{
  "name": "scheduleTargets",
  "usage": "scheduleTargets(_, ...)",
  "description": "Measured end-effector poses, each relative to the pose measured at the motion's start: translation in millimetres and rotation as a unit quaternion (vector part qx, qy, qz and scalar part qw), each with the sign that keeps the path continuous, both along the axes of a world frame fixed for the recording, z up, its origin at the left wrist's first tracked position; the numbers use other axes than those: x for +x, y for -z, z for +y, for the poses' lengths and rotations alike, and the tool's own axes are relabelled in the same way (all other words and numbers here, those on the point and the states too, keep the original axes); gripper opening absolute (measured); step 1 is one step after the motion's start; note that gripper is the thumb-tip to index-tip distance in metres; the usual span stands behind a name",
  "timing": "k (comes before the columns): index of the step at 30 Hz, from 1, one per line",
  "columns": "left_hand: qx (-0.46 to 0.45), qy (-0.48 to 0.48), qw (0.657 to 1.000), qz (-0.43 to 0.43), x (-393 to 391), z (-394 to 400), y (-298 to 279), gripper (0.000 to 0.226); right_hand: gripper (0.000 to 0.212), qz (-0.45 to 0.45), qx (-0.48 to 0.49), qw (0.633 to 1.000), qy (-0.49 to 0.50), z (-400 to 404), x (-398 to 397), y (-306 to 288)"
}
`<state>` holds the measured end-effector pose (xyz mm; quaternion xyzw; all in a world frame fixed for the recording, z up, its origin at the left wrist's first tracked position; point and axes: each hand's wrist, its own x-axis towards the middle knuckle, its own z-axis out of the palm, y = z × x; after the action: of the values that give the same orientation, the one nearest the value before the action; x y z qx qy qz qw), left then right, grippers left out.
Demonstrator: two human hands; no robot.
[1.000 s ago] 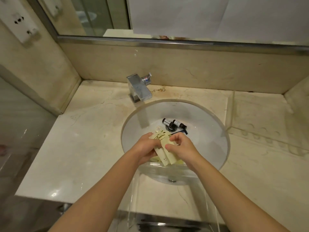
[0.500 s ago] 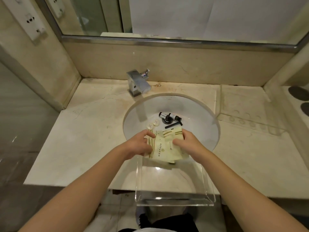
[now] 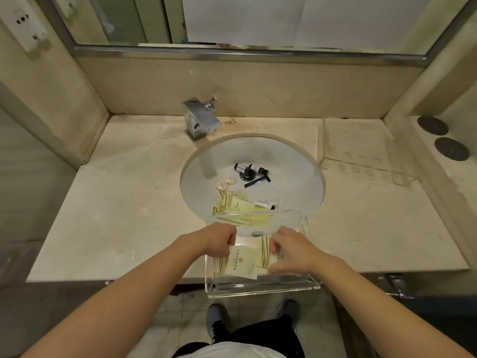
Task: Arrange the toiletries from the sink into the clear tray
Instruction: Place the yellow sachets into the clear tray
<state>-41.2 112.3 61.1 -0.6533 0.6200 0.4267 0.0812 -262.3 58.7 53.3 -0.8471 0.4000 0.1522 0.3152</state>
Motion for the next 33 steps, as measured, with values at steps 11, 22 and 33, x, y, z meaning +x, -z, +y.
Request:
scheduleTargets(11, -0.022, 0.098, 0.993, -0.068, -15, 7, 5, 0.023, 0.033, -0.027, -0.068, 0.997, -0.030, 6, -12, 10)
scheduleTargets(22, -0.075, 0.124, 0.987, -0.067, -17, 17, 11, 0.038, 0.041, 0.010, -0.077, 0.995, -0.065, 10, -3, 10)
scheduleTargets(33, -0.066, 0.118, 0.988, -0.072, -15, 17, 11, 0.048, 0.017, -0.031, -0.050, 0.998, -0.014, 18, 16, 16)
